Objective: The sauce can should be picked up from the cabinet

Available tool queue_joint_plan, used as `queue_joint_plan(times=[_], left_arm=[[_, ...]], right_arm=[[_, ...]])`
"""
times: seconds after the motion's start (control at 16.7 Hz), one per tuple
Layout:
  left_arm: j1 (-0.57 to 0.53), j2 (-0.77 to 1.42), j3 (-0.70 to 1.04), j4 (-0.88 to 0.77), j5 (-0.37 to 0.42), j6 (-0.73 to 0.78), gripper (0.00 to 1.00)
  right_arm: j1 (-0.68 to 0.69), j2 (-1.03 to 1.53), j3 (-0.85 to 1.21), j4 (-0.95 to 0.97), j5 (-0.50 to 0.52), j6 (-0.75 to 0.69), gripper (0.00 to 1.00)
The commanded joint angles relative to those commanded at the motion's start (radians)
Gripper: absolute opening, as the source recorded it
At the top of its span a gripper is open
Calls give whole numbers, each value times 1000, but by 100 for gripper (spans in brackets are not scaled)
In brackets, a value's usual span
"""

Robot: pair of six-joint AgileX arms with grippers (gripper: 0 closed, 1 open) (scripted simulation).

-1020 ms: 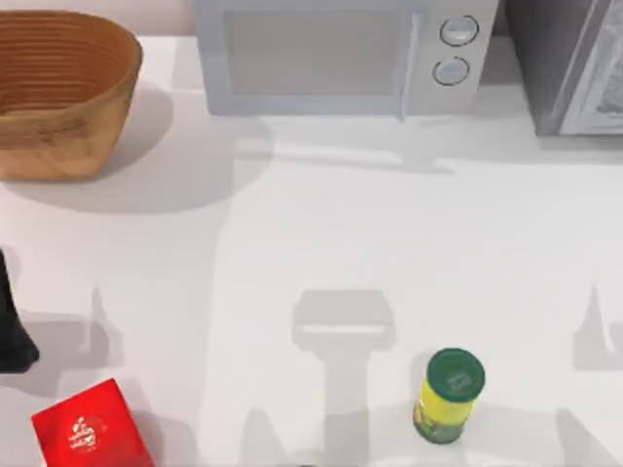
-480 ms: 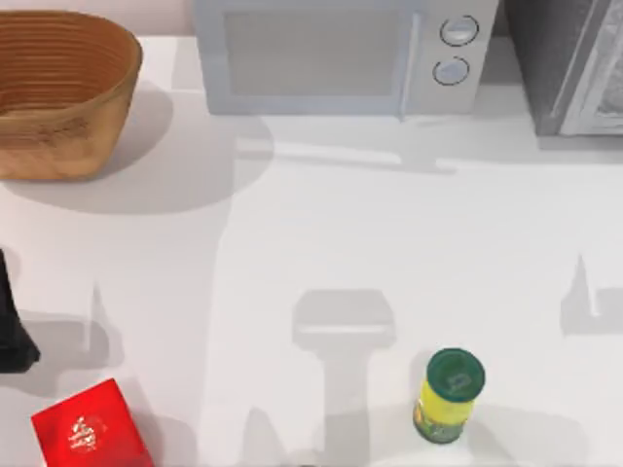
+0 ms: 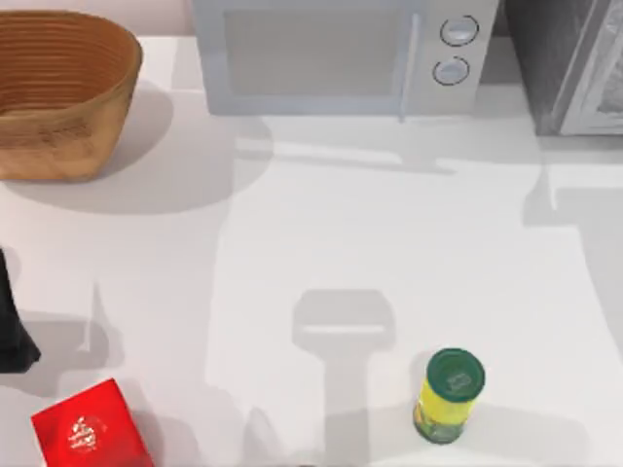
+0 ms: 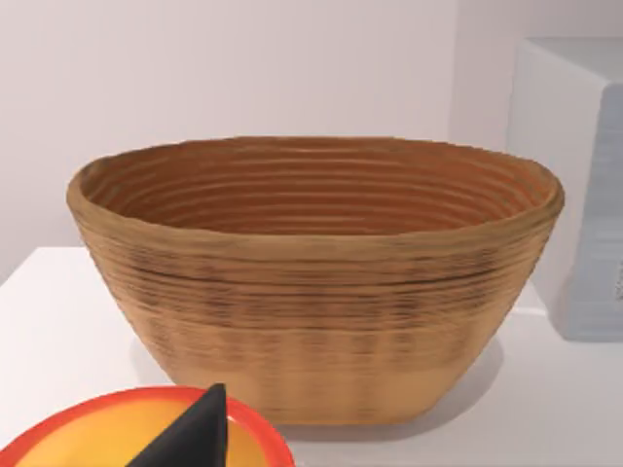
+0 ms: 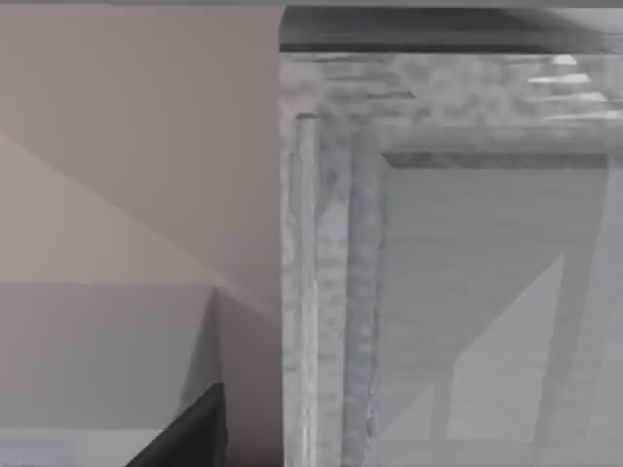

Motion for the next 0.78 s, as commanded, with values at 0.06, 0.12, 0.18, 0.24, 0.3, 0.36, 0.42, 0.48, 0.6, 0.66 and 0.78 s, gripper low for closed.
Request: queue_joint_plan(times=[0.06,0.12,0.18,0.24,0.3,0.36,0.42,0.48,0.6,0.66,0.78], left_arm=[[0,0,0,0,0,0,100],[0,0,0,0,0,0,100],[0,0,0,0,0,0,100],[0,0,0,0,0,0,100],[0,0,0,0,0,0,100],[0,0,0,0,0,0,100],[0,0,0,0,0,0,100],[0,0,0,0,0,0,100],[0,0,0,0,0,0,100],[0,0,0,0,0,0,100],[0,0,0,0,0,0,100]], right_arm=[[9,71,94,-23,11,1,100],[18,140,185,-46,22,1,100],[26,205,273,-67,32,2,100],[34,266,356,-87,41,3,100],[42,322,433,-104,49,4,100],[49,373,504,-120,56,4,100],[56,417,567,-134,63,5,100],[62,456,621,-146,68,6,100],[71,514,699,-163,76,8,100],[74,532,723,-169,78,8,100],[76,543,738,-172,80,9,100]])
